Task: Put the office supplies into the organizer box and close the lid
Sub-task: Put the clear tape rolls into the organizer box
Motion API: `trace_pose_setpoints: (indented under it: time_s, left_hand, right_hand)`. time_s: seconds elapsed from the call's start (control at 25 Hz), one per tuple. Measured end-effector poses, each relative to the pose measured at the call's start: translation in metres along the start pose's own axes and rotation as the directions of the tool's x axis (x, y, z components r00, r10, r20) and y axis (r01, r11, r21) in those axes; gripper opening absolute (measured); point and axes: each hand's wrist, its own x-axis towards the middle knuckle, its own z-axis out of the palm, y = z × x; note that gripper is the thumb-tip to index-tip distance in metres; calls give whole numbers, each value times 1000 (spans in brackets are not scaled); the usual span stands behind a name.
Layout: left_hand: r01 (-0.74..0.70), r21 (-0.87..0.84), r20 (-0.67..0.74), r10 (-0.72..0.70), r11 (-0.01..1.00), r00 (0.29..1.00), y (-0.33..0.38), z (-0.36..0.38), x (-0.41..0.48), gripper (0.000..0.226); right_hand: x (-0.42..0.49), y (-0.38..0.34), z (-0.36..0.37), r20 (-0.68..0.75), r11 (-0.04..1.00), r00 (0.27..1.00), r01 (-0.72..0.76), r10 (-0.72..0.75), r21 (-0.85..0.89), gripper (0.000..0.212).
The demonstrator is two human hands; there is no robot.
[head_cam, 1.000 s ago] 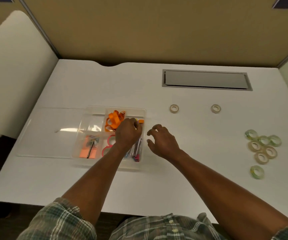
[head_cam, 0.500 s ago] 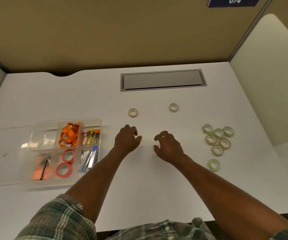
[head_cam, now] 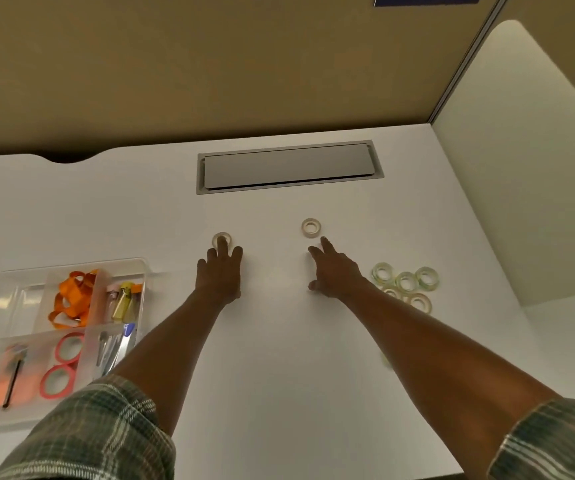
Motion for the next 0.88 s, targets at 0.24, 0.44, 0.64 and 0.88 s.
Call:
trace_pose_setpoints:
  time_s: [0.24,0.44,0.64,0.88]
  left_hand:
    - [-7,-8,83,8,1000,997,-3,2,14,87]
    - [-67,-6,-34,66,998,997,3,8,-2,49]
    - [-191,-145,-208,159,971,965,4,27,-46,28]
    - [-218,-337,-290,119,916,950,-16,40,-98,25]
  right_hand:
    - [31,-13,-9,2,977,998,70,-71,-204,75]
    - [17,-18,-1,-125,985,988,69,-89,-156,36]
    - [-22,-29,26,-189,988,973,113,-132,-105,26]
    - [-61,-67,62,-184,995,978,99,-96,8,35]
